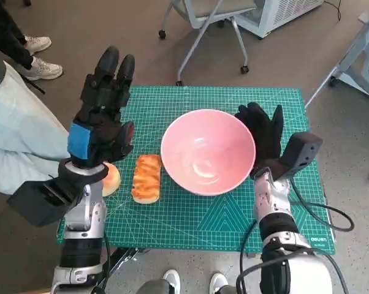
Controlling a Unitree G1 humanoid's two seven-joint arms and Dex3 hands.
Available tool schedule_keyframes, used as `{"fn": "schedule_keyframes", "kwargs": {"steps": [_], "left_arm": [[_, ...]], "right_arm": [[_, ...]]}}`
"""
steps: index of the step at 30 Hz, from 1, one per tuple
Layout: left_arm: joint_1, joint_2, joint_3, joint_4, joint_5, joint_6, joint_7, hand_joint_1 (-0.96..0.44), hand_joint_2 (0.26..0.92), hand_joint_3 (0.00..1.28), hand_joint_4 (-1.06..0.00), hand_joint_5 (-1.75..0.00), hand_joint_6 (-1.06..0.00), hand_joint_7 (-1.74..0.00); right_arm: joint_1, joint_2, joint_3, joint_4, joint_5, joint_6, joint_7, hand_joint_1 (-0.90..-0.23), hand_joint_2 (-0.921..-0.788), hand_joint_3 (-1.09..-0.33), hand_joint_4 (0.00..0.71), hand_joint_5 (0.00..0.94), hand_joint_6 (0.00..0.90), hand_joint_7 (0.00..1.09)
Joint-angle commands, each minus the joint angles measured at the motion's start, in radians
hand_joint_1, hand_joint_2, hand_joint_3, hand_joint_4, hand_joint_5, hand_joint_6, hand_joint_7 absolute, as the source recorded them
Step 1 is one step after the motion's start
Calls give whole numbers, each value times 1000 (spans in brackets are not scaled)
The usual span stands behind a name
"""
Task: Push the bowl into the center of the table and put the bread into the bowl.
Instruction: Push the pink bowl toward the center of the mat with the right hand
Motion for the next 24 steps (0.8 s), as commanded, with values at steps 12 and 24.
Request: {"fn": "schedule_keyframes", "kwargs": {"steps": [12, 24], "left_arm": [[-29, -28, -33, 43, 13, -23, 6, -634, 921, 577, -75, -2, -1, -251], [-67, -44, -55, 57, -3, -7, -20, -635, 921, 582, -63, 0, 1, -256]], "right_arm": [[3, -60, -7, -40, 12, -83, 43, -558, -921, -891, 65, 0, 154, 160], [41, -99, 79, -228, -46, -402, 100, -615, -921, -825, 114, 19, 186, 184]]}}
